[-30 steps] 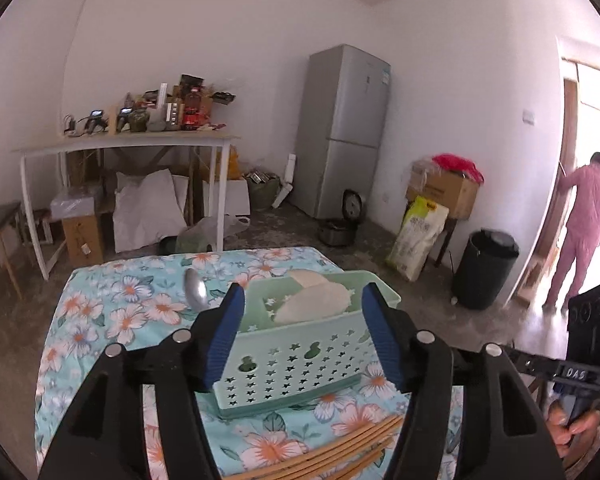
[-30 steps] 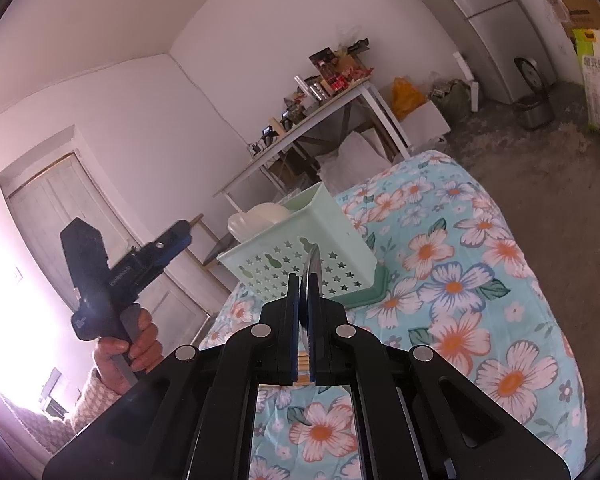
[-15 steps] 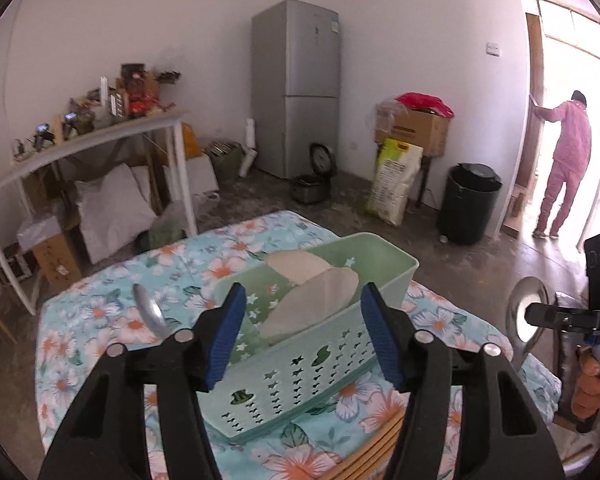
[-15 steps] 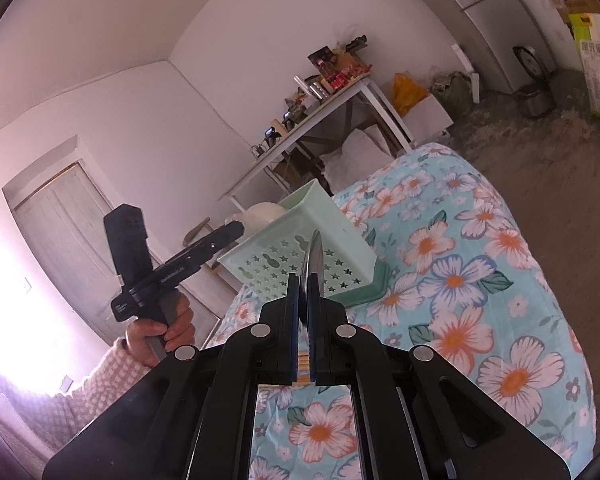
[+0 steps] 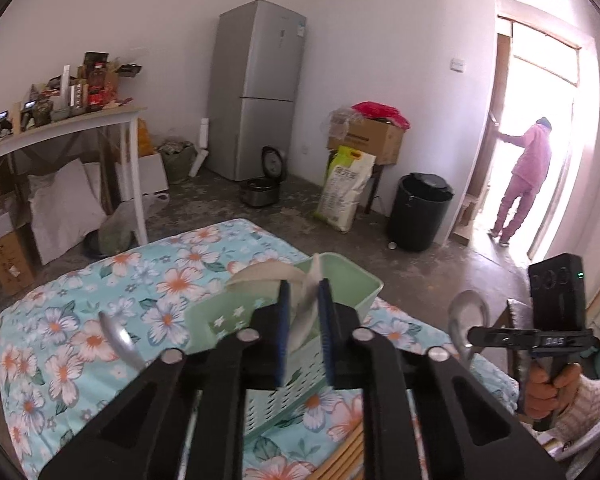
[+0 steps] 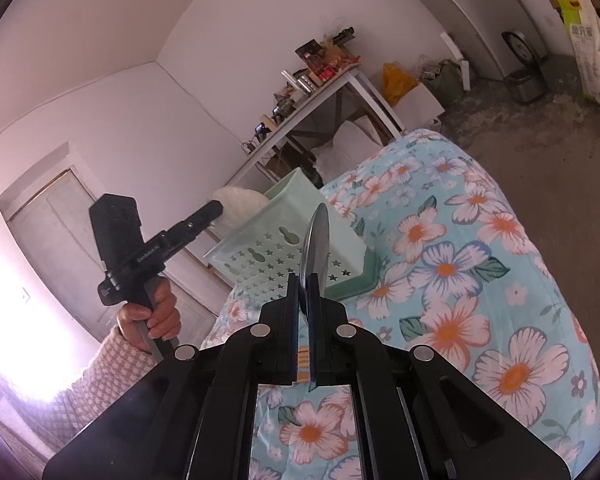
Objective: Organize utensils
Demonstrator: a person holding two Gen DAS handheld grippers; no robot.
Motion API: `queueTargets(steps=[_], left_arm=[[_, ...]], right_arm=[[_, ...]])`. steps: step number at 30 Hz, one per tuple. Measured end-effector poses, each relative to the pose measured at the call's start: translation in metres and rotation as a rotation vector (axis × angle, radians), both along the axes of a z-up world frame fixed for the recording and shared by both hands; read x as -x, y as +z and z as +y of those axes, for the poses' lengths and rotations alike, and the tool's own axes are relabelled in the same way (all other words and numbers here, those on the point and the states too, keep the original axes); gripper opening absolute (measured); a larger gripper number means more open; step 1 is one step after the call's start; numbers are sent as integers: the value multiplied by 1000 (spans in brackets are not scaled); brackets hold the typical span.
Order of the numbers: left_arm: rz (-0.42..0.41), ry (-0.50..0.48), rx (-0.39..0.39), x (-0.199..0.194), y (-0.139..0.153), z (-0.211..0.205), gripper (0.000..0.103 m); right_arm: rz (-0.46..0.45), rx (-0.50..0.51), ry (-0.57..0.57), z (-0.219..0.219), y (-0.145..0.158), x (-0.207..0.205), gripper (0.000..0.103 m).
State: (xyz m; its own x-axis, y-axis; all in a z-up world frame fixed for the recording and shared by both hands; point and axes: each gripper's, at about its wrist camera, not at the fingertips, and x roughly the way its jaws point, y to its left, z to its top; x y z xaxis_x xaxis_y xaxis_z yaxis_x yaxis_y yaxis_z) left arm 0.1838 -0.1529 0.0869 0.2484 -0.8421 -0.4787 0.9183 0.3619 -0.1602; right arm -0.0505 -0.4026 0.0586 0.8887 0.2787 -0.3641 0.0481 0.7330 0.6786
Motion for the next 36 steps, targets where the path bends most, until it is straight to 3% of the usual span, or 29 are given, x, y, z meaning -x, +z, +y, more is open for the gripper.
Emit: queueTargets(steps=[5, 15, 23, 28, 36], left_arm=[[25, -19, 59, 9, 12, 1, 2], [58, -2, 288, 28, 75, 32, 2], [-21, 119, 402, 31, 111, 71, 2], [-58, 186, 388, 26, 110, 77, 2], [-51, 263, 279, 13, 78, 67, 2]], right_arm=[[2, -1, -4, 0, -1, -3, 2], [5, -10, -10, -1, -2, -1, 2], [2, -12, -9, -1, -2, 0, 2], [3, -12, -10, -1, -2, -1, 2], [11, -4, -14, -5, -1, -1, 2]])
